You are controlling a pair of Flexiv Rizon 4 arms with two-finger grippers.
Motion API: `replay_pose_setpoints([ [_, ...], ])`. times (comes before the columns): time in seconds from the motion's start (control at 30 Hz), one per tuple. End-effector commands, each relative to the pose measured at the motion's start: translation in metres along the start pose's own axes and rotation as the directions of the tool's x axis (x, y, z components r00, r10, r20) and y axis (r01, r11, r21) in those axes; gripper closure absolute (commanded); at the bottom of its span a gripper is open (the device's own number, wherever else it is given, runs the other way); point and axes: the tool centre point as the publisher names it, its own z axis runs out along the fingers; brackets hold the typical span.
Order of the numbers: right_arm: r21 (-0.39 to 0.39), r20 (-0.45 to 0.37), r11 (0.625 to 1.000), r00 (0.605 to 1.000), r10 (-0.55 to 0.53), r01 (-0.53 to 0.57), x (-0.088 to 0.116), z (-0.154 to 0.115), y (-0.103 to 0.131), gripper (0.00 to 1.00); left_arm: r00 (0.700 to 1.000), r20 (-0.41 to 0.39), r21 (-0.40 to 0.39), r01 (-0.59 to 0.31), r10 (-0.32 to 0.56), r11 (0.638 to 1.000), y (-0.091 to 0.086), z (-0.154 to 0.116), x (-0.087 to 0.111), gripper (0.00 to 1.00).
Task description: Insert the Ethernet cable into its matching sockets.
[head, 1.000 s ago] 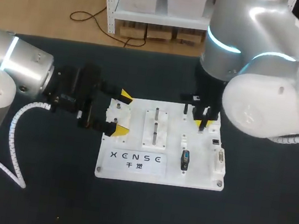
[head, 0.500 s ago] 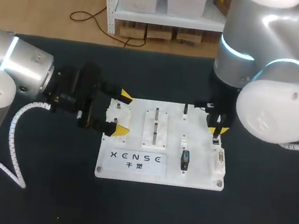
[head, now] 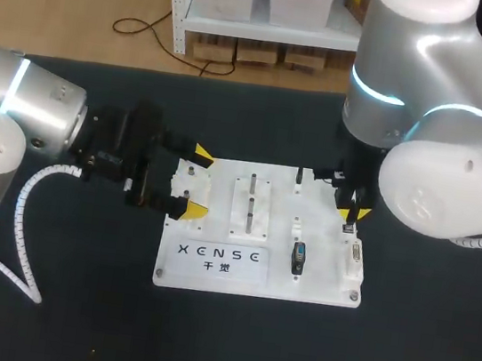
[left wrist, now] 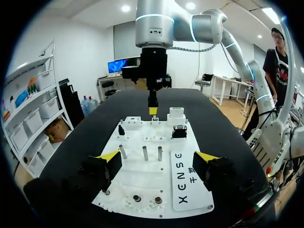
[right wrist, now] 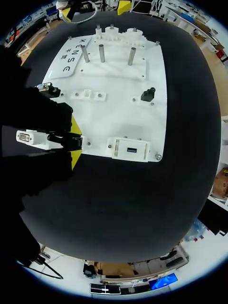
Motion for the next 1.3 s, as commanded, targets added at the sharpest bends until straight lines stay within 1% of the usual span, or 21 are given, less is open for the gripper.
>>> replay_pose_setpoints([
  [0.03, -0.001, 0.004, 1.0, 1.0, 0.0, 0.0, 0.0001, 0.0024, -0.0006, 1.0, 1.0, 0.006, -0.003, -0.003, 0.003, 1.0, -0.0005, 0.0001, 0.0018, 0.0],
  [0.57, -0.02, -0.003, 1.0, 1.0, -0.002, 0.002, -0.0021, 0.006, 0.0024, 1.0, 1.0, 0.006, -0.003, -0.003, 0.003, 1.0, -0.0005, 0.0001, 0.0018, 0.0],
  [0.9, -0.03, -0.002, 1.0, 1.0, -0.007, 0.007, -0.0029, 0.0032, 0.0052, 1.0, 1.0, 0.006, -0.003, -0.003, 0.003, 1.0, -0.0005, 0.0001, 0.0018, 0.0],
  [1.3, -0.017, -0.013, 1.0, 1.0, -0.005, 0.005, 0.0006, 0.0102, 0.0011, 1.0, 1.0, 0.006, -0.003, -0.003, 0.003, 1.0, -0.0005, 0.0001, 0.0018, 0.0],
])
